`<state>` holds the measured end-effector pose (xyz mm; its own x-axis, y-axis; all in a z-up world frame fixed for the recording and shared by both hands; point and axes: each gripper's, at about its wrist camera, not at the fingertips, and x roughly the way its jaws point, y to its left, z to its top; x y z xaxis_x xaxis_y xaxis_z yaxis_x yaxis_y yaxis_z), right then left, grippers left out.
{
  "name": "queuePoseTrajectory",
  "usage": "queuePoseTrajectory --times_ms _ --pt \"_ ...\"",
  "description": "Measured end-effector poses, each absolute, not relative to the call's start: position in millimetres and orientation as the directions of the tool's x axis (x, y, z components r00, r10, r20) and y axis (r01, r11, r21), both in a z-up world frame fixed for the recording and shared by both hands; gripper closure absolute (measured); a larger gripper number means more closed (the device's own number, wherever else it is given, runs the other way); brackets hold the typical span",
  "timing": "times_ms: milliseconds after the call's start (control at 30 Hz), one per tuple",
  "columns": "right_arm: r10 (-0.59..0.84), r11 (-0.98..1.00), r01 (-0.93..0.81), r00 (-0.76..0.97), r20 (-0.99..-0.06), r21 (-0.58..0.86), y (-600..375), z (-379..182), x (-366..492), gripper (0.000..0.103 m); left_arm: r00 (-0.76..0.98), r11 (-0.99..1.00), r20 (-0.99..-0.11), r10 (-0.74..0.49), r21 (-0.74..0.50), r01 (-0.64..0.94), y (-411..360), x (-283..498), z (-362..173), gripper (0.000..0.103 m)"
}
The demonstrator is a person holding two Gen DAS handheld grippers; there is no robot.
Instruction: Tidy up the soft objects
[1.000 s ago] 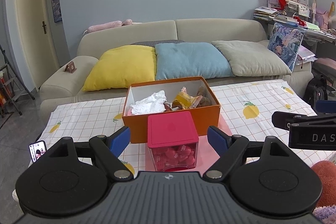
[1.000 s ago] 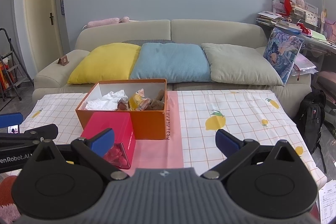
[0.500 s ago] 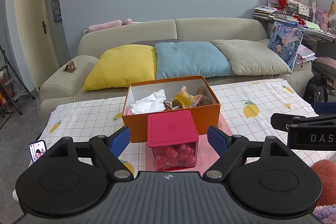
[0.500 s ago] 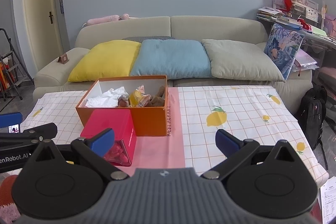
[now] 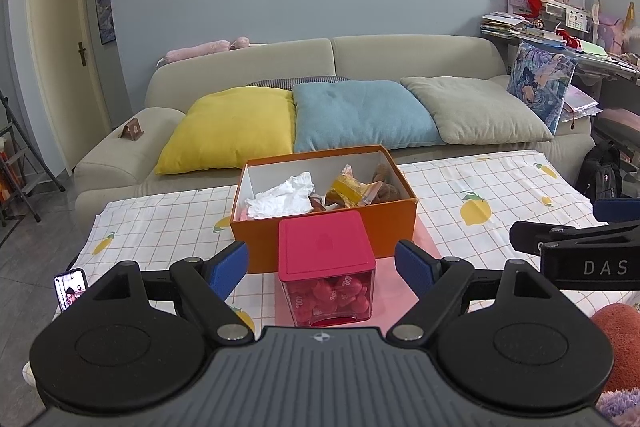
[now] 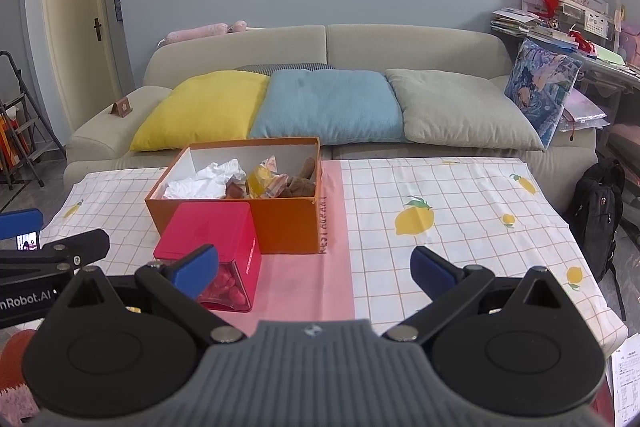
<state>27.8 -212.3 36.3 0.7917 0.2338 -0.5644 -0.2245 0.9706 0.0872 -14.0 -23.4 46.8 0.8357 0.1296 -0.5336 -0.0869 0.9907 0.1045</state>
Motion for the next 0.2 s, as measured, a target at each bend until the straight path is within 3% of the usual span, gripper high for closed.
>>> queuePoseTrajectory --times_ms 200 --pt "0.234 0.970 -0.225 0.789 -0.568 0.089 -211.3 35.3 27.9 0.003 0.836 0.991 -0.533 0.129 0.101 -0.089 -23.5 -14.0 47.7 0.006"
